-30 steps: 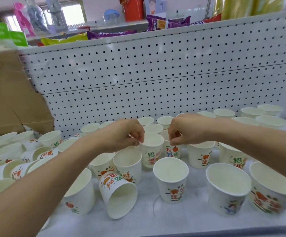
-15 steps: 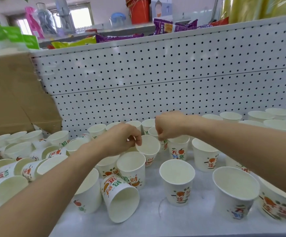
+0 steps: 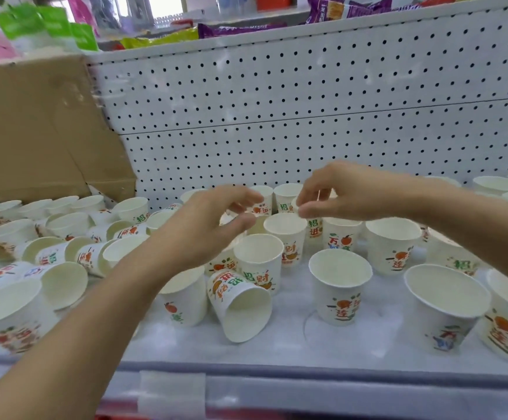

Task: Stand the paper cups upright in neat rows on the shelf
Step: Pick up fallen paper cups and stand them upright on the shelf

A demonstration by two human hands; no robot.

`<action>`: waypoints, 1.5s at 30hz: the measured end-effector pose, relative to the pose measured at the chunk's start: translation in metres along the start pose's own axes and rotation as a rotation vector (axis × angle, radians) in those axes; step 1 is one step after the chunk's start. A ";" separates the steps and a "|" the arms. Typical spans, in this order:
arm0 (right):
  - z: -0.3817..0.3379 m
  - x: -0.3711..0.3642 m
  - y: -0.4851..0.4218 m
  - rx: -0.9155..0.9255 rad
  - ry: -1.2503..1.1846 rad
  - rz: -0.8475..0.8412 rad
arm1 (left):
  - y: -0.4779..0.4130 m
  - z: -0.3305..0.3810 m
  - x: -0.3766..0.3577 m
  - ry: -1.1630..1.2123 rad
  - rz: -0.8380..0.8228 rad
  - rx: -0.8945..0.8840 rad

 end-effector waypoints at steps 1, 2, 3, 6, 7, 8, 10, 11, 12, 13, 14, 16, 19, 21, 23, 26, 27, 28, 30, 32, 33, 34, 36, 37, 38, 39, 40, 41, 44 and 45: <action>-0.008 -0.003 0.012 0.004 -0.022 -0.029 | 0.017 0.004 -0.001 -0.006 -0.007 -0.014; -0.016 -0.007 0.023 -0.004 -0.017 -0.076 | 0.032 0.006 -0.005 -0.048 -0.027 -0.021; -0.023 -0.013 0.032 -0.025 0.012 -0.133 | 0.044 0.009 -0.009 -0.135 -0.048 -0.028; -0.032 -0.035 0.047 -0.100 0.155 -0.263 | 0.059 0.018 -0.020 -0.451 -0.038 -0.074; -0.033 -0.040 0.048 -0.117 0.187 -0.276 | 0.060 0.022 -0.020 -0.523 -0.016 -0.094; -0.034 -0.045 0.048 -0.127 0.204 -0.278 | 0.060 0.027 -0.020 -0.577 0.012 -0.122; -0.034 -0.051 0.048 -0.135 0.211 -0.272 | 0.059 0.032 -0.022 -0.631 0.040 -0.181; -0.033 -0.052 0.049 -0.141 0.208 -0.266 | 0.058 0.034 -0.023 -0.638 0.044 -0.201; -0.032 -0.052 0.049 -0.149 0.203 -0.252 | 0.056 0.034 -0.024 -0.646 0.046 -0.209; -0.029 -0.051 0.050 -0.160 0.200 -0.235 | 0.055 0.035 -0.024 -0.659 0.046 -0.211; -0.026 -0.050 0.052 -0.175 0.200 -0.218 | 0.054 0.038 -0.023 -0.667 0.057 -0.215; -0.018 -0.047 0.055 -0.211 0.214 -0.186 | 0.051 0.049 -0.019 -0.630 0.070 -0.214; -0.006 -0.045 0.061 -0.245 0.245 -0.168 | 0.037 0.062 -0.014 -0.470 0.048 -0.167; 0.000 -0.043 0.066 -0.248 0.234 -0.146 | 0.021 0.068 -0.023 -0.388 -0.003 -0.134; 0.000 -0.033 0.072 -0.204 0.200 -0.055 | 0.006 0.070 -0.037 -0.315 -0.069 -0.086; -0.010 -0.012 0.086 -0.091 0.123 0.138 | -0.008 0.074 -0.052 -0.245 -0.112 -0.051; -0.016 -0.007 0.091 -0.046 0.084 0.178 | -0.010 0.075 -0.054 -0.240 -0.113 -0.041; -0.023 -0.005 0.096 0.004 0.053 0.195 | -0.011 0.076 -0.056 -0.244 -0.111 -0.032; -0.041 -0.009 0.103 0.109 0.020 0.170 | -0.008 0.076 -0.051 -0.246 -0.067 -0.026; -0.054 -0.020 0.108 0.169 0.030 0.099 | 0.004 0.070 -0.033 -0.141 0.051 -0.009; -0.059 -0.027 0.109 0.179 0.075 0.062 | 0.012 0.063 -0.022 -0.064 0.117 0.007; -0.062 -0.033 0.109 0.186 0.140 0.029 | 0.021 0.056 -0.014 -0.011 0.163 0.028; -0.066 -0.046 0.107 0.202 0.272 -0.016 | 0.034 0.043 -0.011 -0.037 0.153 0.072; -0.068 -0.050 0.105 0.210 0.316 -0.021 | 0.036 0.037 -0.017 -0.088 0.106 0.095; -0.067 -0.052 0.104 0.215 0.345 -0.014 | 0.036 0.032 -0.024 -0.138 0.048 0.123; -0.066 -0.053 0.104 0.219 0.365 -0.002 | 0.035 0.027 -0.031 -0.177 -0.005 0.153; -0.065 -0.054 0.104 0.221 0.380 0.008 | 0.033 0.024 -0.036 -0.206 -0.040 0.182; -0.063 -0.054 0.105 0.217 0.397 0.014 | 0.031 0.024 -0.038 -0.233 -0.049 0.196; -0.058 -0.054 0.108 0.190 0.442 0.005 | 0.025 0.034 -0.042 -0.257 -0.024 0.176; -0.057 -0.054 0.109 0.187 0.444 0.004 | 0.023 0.039 -0.045 -0.230 -0.028 0.163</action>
Point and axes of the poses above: each hand's wrist, its own y-axis away from the middle knuckle, its own x-axis out of the back of the hand, z = x × y, the point moved 9 cm from there along -y, towards the middle knuckle, and after that the axes turned 11 degrees about -z, right-handed, at the moved point
